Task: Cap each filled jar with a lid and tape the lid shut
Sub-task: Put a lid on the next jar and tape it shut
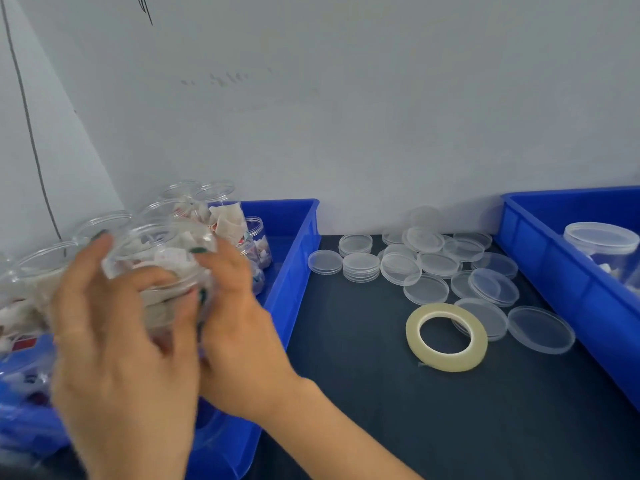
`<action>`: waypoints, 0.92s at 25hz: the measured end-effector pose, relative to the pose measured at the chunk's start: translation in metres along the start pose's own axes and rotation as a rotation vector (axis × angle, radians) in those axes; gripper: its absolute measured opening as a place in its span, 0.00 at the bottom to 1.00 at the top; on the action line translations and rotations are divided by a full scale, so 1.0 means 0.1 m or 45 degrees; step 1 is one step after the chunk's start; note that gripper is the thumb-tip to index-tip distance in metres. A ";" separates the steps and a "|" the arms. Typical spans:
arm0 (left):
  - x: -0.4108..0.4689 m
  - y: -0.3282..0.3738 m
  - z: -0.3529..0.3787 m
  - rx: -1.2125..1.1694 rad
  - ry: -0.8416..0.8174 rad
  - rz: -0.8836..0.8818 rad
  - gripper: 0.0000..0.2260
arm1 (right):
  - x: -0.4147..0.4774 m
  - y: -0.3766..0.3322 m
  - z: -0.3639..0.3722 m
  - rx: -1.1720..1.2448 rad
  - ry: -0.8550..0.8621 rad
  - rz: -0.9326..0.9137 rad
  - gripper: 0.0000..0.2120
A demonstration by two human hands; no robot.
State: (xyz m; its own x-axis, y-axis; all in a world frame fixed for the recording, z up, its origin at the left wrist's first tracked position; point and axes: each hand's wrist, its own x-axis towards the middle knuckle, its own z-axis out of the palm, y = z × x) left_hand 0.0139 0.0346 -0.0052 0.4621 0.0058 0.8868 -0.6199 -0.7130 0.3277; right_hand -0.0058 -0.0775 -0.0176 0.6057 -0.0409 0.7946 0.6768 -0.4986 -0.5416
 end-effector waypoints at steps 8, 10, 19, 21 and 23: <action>-0.60 0.95 0.84 -0.490 -0.598 -0.087 0.13 | -0.80 0.74 -0.93 -0.429 0.222 0.743 0.39; -0.81 0.94 1.08 -0.586 -0.774 -0.146 0.12 | -0.98 0.97 -1.10 -0.579 0.140 0.755 0.47; -0.59 0.50 2.08 -1.046 -1.049 -0.570 0.11 | -1.11 1.24 -1.42 -0.506 0.136 0.713 0.46; -0.45 0.51 2.48 -0.808 -1.271 -0.413 0.15 | -1.15 1.27 -1.45 -0.469 0.155 0.753 0.46; -0.38 0.60 2.85 -0.608 -1.436 -0.116 0.29 | -1.16 1.30 -1.47 -0.454 0.127 0.762 0.47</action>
State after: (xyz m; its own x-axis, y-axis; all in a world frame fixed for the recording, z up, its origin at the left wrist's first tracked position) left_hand 0.1398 -0.2080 -0.1119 0.6587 -0.7366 0.1533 -0.6171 -0.4122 0.6703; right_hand -0.0501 -0.2649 -0.1399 0.7784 -0.4679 0.4185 0.0502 -0.6182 -0.7844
